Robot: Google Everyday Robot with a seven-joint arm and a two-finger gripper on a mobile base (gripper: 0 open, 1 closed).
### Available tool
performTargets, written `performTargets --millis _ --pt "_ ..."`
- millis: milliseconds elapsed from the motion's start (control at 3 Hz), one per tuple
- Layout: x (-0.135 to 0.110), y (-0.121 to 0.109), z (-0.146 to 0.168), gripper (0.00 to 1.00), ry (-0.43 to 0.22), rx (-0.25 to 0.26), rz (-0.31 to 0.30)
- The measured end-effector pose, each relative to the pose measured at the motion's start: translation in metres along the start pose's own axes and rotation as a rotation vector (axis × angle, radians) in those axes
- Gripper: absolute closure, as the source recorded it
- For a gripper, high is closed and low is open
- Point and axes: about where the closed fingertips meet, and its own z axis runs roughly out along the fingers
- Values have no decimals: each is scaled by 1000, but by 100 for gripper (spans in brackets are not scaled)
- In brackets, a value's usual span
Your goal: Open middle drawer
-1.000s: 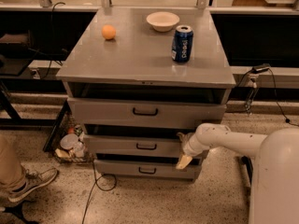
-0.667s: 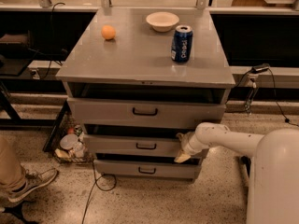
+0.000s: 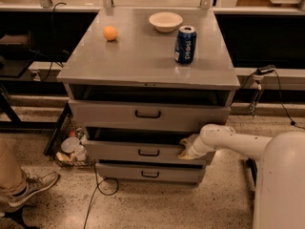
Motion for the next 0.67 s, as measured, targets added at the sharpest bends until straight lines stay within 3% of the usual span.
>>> performTargets --millis 333,667 --pt "-1 -1 -2 100 0 0 0" --pt "-2 -1 -4 100 0 0 0"
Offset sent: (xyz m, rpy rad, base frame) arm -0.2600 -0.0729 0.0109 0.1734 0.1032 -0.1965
